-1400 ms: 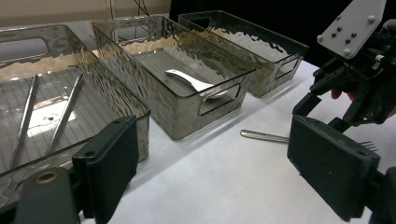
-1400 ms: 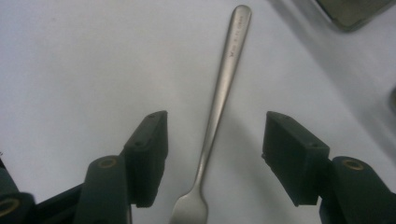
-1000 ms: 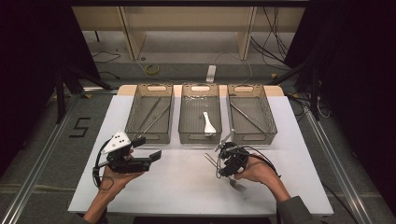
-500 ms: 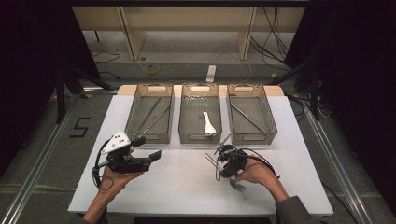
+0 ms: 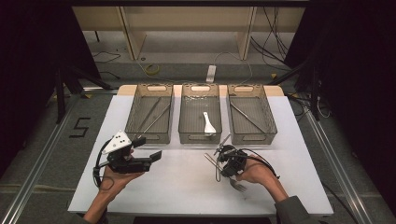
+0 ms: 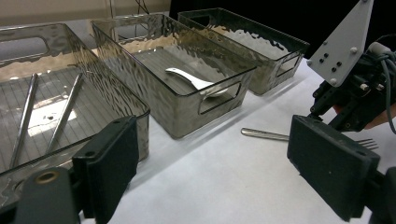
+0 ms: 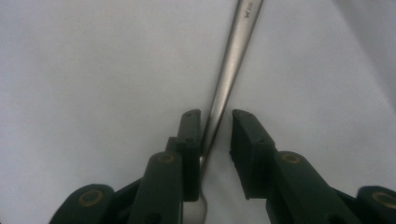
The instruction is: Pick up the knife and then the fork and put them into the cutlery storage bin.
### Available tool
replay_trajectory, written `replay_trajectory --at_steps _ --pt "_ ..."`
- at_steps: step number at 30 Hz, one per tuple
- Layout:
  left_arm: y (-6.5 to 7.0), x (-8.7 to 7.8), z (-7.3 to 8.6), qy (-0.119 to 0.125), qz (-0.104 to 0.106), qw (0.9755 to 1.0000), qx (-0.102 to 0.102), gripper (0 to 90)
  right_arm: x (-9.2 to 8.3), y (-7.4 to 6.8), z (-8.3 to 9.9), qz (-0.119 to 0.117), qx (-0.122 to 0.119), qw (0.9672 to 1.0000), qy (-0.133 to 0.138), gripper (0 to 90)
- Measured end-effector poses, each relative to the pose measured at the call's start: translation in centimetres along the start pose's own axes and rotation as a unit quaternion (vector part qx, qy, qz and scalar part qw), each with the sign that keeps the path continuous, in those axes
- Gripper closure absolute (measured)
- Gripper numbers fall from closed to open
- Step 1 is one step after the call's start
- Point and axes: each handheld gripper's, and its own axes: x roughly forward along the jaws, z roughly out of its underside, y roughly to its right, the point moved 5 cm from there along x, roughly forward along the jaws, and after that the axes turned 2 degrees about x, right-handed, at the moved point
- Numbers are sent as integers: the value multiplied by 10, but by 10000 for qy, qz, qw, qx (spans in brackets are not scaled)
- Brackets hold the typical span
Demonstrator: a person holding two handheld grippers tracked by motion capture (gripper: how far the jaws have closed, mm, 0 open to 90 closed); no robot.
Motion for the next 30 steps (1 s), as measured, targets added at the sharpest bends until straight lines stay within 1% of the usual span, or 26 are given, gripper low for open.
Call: replay_trajectory --at_steps 6,12,16,22,23,24,30 --pt "0 0 0 4 -1 10000 9 163 0 1 0 5 -60 10000 -22 781" --pt "1 0 0 -1 2 10000 19 164 1 0 -2 11 -93 9999 -74 793" --pt "1 0 0 1 2 10000 20 164 1 2 -2 21 -82 9999 -70 843" --pt "0 0 0 2 1 10000 21 164 1 1 -3 97 -142 9998 -86 845" --pt "0 0 0 5 1 10000 20 164 1 1 -3 106 -198 9997 -97 845" --pt "0 0 0 5 1 10000 19 164 1 0 -3 120 -176 9997 -81 846" --pt "-1 0 0 9 -17 10000 1 164 0 0 -3 135 -257 9995 -80 848"
